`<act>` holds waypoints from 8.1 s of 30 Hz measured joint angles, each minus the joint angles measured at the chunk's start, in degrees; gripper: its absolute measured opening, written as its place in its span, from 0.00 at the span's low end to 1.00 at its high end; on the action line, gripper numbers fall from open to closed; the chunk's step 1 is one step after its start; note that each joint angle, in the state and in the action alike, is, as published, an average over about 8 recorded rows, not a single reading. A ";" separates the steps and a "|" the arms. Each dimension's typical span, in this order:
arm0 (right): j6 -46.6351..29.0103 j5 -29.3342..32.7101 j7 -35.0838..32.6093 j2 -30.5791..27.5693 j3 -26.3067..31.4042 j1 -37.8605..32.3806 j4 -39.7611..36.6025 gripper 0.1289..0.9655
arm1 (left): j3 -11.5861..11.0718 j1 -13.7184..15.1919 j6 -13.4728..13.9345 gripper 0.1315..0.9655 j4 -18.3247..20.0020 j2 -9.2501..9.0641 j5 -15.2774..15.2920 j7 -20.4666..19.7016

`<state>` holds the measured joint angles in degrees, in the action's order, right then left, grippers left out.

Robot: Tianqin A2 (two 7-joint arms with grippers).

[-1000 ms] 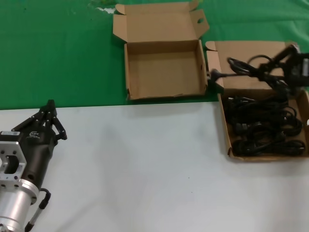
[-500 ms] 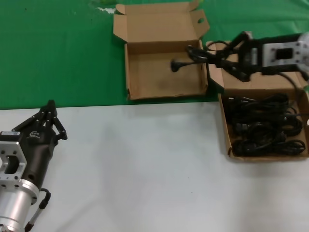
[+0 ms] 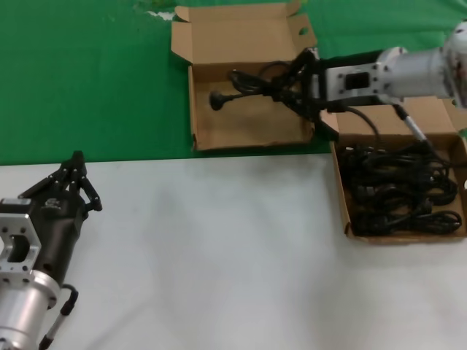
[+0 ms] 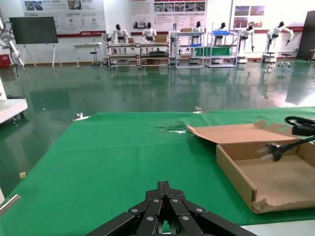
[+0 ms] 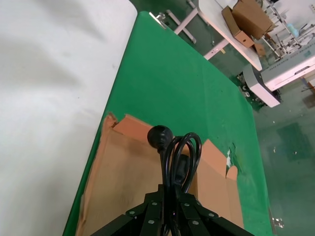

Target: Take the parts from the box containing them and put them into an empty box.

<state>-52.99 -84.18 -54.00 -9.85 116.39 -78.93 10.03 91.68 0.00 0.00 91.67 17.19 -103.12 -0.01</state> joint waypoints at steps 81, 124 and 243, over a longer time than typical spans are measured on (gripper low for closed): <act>19.89 -12.16 -6.07 8.39 1.81 -2.72 -8.87 0.91 | 0.00 0.00 0.00 0.01 0.00 0.00 0.00 0.00; 37.05 -15.68 25.08 0.23 -11.95 39.62 38.09 1.00 | 0.00 0.00 0.00 0.71 0.00 0.00 -0.01 0.01; 51.87 -18.73 51.98 -6.81 -23.82 76.17 78.59 1.00 | 0.00 0.00 0.00 1.00 0.00 0.00 -0.02 0.01</act>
<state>-1.11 -102.90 -2.02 -16.66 92.57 -2.75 88.62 91.67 0.00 0.00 91.67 17.19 -103.13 0.00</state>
